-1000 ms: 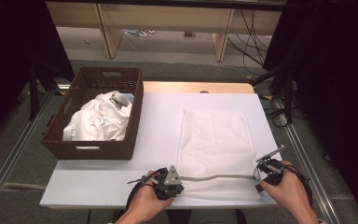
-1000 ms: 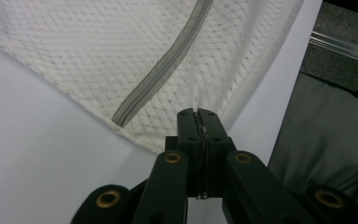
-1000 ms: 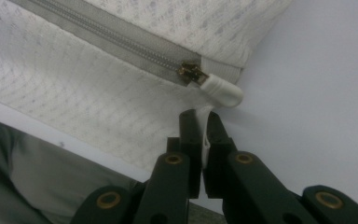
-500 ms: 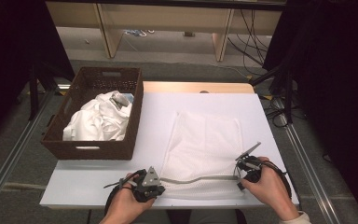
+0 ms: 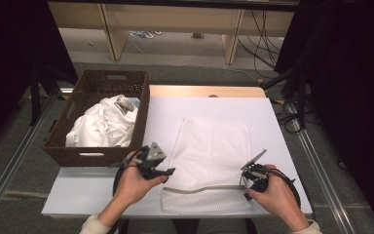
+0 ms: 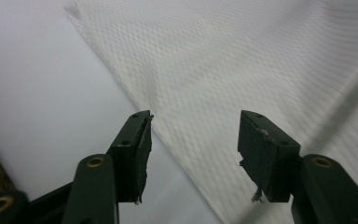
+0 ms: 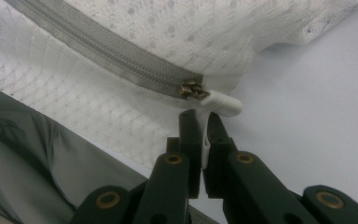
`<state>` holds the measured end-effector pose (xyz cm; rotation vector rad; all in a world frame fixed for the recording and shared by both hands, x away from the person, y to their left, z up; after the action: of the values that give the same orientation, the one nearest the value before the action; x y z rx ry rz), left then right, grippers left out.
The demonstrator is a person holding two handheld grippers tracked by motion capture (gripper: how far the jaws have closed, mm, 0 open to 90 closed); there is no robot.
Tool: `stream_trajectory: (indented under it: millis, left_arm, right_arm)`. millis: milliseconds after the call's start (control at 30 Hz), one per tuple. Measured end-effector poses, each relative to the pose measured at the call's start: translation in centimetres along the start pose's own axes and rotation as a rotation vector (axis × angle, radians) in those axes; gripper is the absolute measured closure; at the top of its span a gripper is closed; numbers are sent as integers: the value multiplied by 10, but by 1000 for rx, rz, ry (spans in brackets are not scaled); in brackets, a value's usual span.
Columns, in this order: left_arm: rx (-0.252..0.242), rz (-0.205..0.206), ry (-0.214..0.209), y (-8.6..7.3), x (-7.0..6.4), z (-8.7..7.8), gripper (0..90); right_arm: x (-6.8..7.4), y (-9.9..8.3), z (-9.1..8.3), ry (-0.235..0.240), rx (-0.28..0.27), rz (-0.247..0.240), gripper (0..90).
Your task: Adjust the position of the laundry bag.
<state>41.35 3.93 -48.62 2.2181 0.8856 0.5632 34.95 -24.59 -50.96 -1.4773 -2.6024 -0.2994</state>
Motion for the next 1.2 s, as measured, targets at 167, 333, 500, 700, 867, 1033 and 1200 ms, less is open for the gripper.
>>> stream_trajectory:
  millis: [167,333,500,700,867,1033,1200]
  left_arm:
    - [35,-58,50,24,16,56,453]
    - [87,-68,85,31,30,96,508]
    - [92,-113,78,31,30,113,619]
    - [107,-74,58,35,22,113,881]
    - [103,-102,117,42,36,107,895]
    - [126,-94,217,42,70,97,894]
    - [147,-65,266,39,80,93,885]
  right_arm:
    - [2,-3,2,8,16,15,890]
    - [2,-6,-1,21,8,19,888]
    - [0,-6,0,27,-3,13,887]
    - [1,-6,0,25,2,13,887]
    - [-2,-5,0,24,-14,-13,888]
    - [0,-6,-1,25,-3,25,894]
    - [-2,-4,0,38,1,8,896]
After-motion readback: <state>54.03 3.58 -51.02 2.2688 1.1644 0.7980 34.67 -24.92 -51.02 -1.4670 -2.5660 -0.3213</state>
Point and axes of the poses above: each handheld gripper's, and its own axes: z roughly forward along the jaws, y roughly out of its top, x roughly to its left, the point moved 7 cm from there along z, roughly forward along the jaws, and after that the axes turned 7 degrees about y, right-handed, at the moved point
